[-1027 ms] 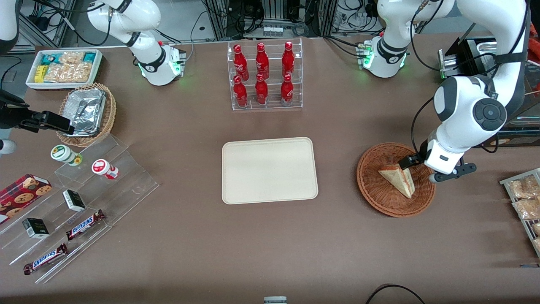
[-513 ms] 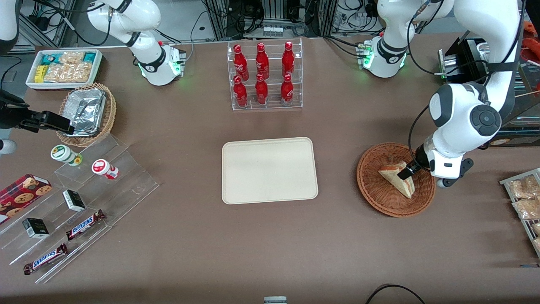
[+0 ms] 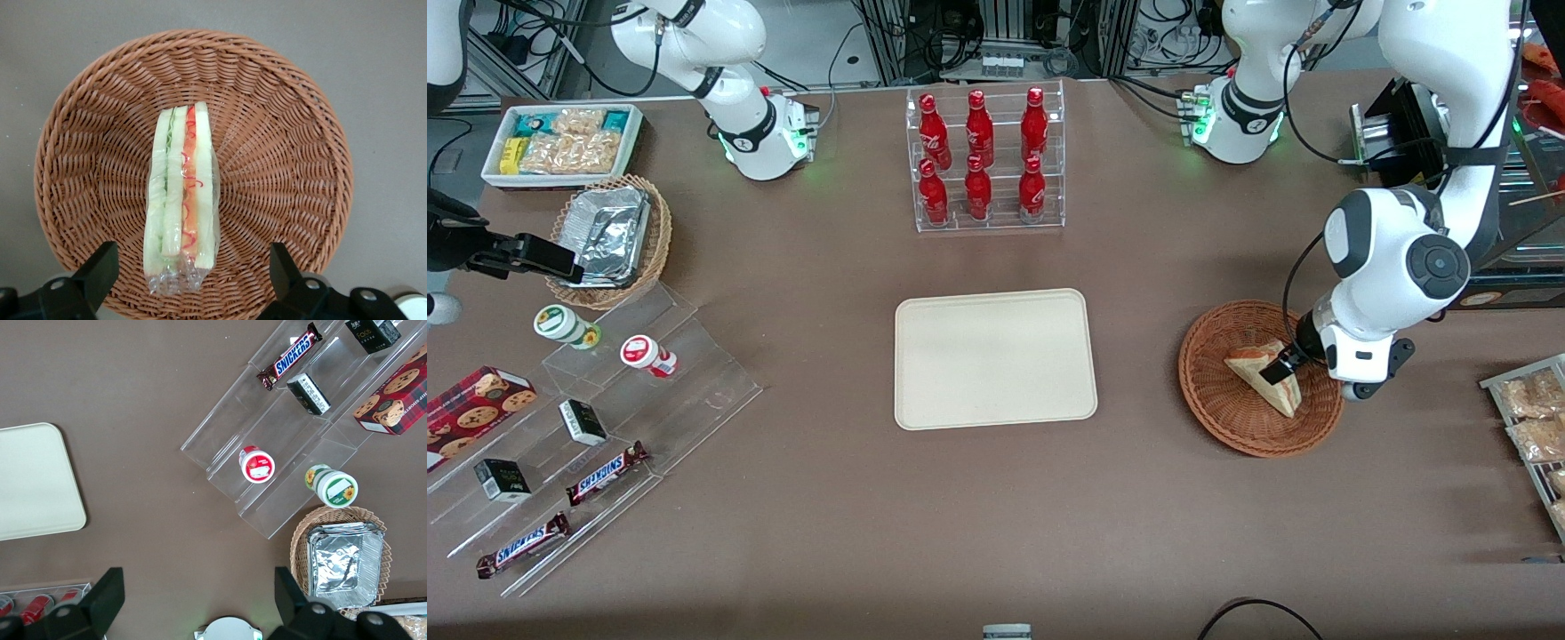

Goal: Place sandwich from basket to tray
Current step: 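Lower the open left gripper around the sandwich and close it, then lift the sandwich and carry it over the cream tray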

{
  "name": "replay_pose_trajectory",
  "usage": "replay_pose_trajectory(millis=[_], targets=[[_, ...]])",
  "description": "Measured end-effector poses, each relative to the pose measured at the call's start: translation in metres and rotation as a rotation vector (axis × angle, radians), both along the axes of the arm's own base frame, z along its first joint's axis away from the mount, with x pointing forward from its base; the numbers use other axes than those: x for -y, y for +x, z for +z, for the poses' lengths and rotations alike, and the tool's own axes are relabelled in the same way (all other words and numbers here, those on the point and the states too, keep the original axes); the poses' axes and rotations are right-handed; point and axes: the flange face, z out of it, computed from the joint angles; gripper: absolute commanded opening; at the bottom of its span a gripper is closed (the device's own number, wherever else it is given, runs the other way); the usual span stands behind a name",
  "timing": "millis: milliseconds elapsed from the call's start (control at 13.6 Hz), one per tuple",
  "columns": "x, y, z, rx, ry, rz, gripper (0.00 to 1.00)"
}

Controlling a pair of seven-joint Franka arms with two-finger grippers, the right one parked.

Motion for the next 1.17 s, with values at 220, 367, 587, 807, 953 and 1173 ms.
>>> replay_pose_trajectory(millis=[220,367,587,807,953,1173], targets=[[0.000,0.000,-0.013,-0.012,0.001,0.009,1.00],[0.000,0.001,-0.022,-0.013,0.001,0.032,1.00],[0.000,0.000,-0.036,-0.023,0.002,0.050,1.00],[0.000,-0.005,-0.046,-0.038,0.003,0.054,0.95],[0.000,-0.007,-0.049,-0.044,0.003,0.056,0.18],[0.000,-0.010,-0.053,-0.054,0.004,0.056,0.00]])
